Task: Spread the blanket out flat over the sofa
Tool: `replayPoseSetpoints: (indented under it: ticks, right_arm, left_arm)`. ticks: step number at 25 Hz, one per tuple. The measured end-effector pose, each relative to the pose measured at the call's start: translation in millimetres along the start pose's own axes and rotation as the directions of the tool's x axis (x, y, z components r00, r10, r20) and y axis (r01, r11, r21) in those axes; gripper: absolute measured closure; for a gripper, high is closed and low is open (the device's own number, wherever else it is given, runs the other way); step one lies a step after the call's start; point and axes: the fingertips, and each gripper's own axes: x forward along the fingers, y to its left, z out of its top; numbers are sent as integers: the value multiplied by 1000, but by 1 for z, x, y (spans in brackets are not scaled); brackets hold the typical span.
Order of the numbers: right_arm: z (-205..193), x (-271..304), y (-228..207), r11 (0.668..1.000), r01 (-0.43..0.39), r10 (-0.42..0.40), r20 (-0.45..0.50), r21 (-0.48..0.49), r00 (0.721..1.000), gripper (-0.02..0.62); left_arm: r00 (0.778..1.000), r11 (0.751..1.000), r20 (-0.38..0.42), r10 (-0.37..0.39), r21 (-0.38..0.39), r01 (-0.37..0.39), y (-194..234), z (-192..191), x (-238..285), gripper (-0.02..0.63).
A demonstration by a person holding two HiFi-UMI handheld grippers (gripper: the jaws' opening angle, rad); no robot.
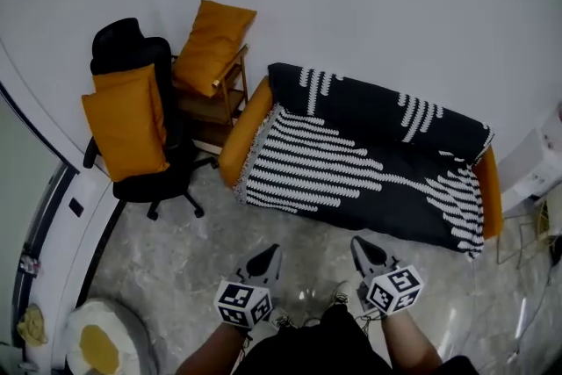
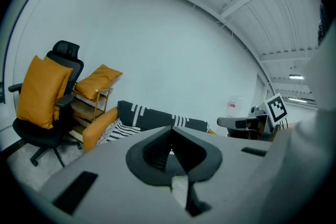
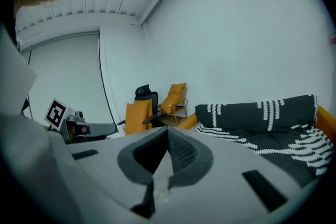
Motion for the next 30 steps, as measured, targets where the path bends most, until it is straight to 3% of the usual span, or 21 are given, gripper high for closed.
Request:
replayPoseSetpoints:
  ticks: [30]
  right_arm:
    - [-12,14,18,999,-43,43,-8,0,999,592]
  left_arm:
    - [1000,999,-17,19,34,-19,8,1,-16,601]
